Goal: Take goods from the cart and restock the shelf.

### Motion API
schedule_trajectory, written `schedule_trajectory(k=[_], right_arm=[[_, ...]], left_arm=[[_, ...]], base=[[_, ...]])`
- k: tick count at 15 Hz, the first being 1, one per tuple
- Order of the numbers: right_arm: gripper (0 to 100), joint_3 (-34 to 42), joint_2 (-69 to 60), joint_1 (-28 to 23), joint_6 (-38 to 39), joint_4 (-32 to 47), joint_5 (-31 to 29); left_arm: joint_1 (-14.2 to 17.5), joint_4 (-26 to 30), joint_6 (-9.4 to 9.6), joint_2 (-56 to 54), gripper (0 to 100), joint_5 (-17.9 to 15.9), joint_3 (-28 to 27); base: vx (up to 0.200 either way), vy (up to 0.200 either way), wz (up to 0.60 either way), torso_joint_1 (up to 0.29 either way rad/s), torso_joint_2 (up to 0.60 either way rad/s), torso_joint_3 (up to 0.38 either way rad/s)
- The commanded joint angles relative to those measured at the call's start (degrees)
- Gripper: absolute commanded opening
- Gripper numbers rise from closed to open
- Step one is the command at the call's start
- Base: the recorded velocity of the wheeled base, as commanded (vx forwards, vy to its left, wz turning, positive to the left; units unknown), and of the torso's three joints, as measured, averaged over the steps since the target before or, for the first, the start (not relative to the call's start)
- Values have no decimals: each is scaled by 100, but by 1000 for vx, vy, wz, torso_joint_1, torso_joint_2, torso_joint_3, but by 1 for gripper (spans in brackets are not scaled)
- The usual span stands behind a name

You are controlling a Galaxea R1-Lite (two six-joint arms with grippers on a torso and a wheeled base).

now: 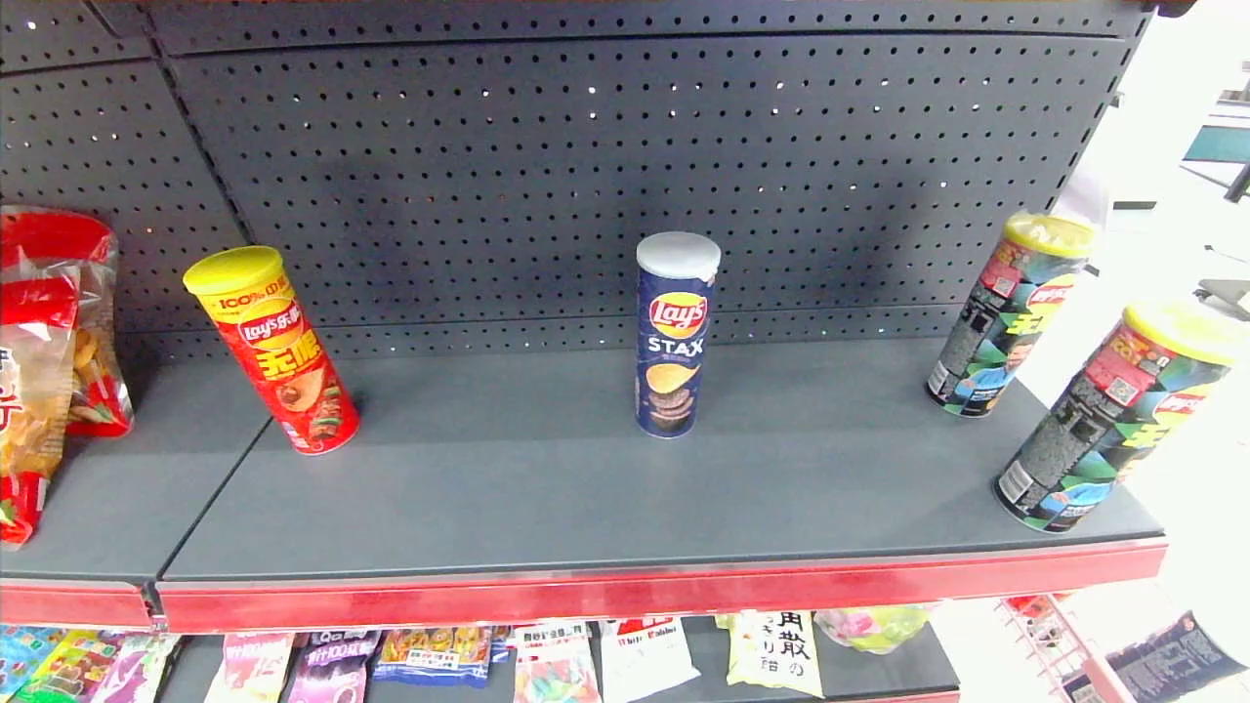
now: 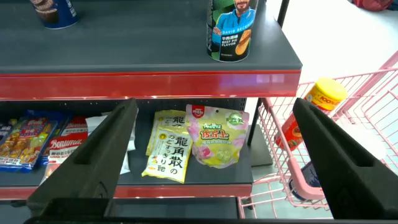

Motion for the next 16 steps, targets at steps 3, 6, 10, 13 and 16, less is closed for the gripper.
schedule_trajectory(k=[3,6,10,13,16], right_arm=[[100,0,2,-1,-4,1,2],[100,0,2,-1,-4,1,2],[100,0,2,-1,-4,1,2],[100,0,2,-1,-4,1,2],[100,0,2,-1,-4,1,2]], left_arm=[[1,0,1,2,100,1,2],[1,0,-7,2,100,1,2],[1,0,-7,2,100,1,2],[1,0,-7,2,100,1,2],[1,0,1,2,100,1,2]], base=[[-200,0,0,6,4,-4],[-200,0,0,-6,2,4],[-150,0,0,4,2,3],[0,0,0,0,0,0],[0,0,0,0,0,0]])
